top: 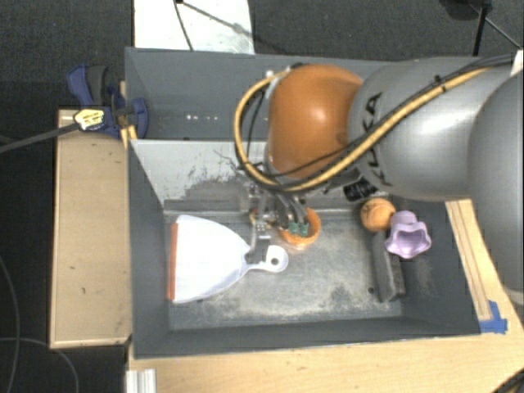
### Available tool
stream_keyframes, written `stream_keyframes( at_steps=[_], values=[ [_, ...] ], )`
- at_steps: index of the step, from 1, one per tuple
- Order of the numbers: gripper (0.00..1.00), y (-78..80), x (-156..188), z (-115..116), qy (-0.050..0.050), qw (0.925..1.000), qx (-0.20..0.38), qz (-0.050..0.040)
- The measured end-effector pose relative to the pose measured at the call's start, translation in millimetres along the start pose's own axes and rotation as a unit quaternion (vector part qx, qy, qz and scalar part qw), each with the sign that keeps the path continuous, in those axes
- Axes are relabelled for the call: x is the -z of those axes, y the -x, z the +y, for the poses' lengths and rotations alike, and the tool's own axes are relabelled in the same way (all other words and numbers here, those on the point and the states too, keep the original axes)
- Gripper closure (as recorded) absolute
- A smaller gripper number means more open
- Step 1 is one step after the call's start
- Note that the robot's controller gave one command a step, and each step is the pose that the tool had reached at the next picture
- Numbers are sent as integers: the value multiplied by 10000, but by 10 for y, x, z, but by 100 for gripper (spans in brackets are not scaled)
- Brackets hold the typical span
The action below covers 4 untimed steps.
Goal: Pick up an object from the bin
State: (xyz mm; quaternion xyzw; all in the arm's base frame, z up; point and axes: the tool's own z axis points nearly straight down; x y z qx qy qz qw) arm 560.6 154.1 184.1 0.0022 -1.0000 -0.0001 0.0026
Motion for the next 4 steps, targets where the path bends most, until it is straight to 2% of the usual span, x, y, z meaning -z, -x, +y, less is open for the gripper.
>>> stream_keyframes(
  at_steps=[1,2,3,4],
  values=[
    [0,17,46,-8,6,10000,-18,-37],
    [0,-71,-104,-78,14,9997,229,-73],
    [0,-191,-511,-181,-1,9907,1358,-41],
    [100,-128,-914,-198,0,9904,1379,-30]
  ],
)
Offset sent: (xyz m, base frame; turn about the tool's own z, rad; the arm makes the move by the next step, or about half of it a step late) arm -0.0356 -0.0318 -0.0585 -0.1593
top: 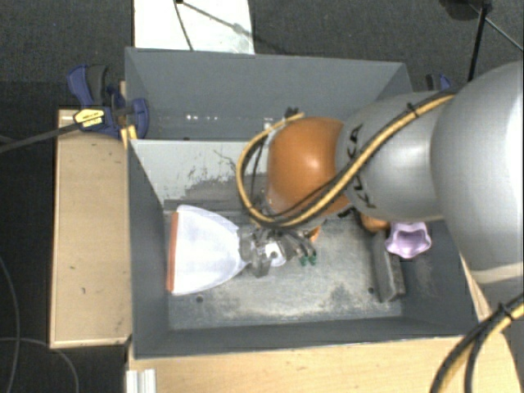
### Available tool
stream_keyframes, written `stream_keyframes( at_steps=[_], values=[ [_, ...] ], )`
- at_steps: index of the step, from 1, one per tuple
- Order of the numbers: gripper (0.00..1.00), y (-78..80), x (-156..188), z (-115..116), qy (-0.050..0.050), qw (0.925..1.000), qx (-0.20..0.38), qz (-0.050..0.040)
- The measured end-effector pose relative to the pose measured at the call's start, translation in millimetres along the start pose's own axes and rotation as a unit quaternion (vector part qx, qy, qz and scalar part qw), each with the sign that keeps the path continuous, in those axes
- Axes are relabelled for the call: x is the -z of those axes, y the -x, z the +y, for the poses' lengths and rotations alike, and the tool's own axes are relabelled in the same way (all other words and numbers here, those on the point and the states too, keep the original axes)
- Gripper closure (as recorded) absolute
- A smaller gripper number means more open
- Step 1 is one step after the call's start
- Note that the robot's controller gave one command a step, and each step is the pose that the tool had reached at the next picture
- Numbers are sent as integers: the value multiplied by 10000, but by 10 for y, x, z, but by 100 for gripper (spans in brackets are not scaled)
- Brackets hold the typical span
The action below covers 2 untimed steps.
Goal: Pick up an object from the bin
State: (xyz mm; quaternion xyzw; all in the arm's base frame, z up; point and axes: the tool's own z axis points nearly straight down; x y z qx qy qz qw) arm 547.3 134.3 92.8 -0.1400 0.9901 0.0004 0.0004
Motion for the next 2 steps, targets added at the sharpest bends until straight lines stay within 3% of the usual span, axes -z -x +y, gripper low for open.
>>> stream_keyframes(
  at_steps=[1,2],
  values=[
    [100,0,0,0,0,10000,-5,0],
    [100,230,1822,151,-3,10000,-13,-58]
  ],
)
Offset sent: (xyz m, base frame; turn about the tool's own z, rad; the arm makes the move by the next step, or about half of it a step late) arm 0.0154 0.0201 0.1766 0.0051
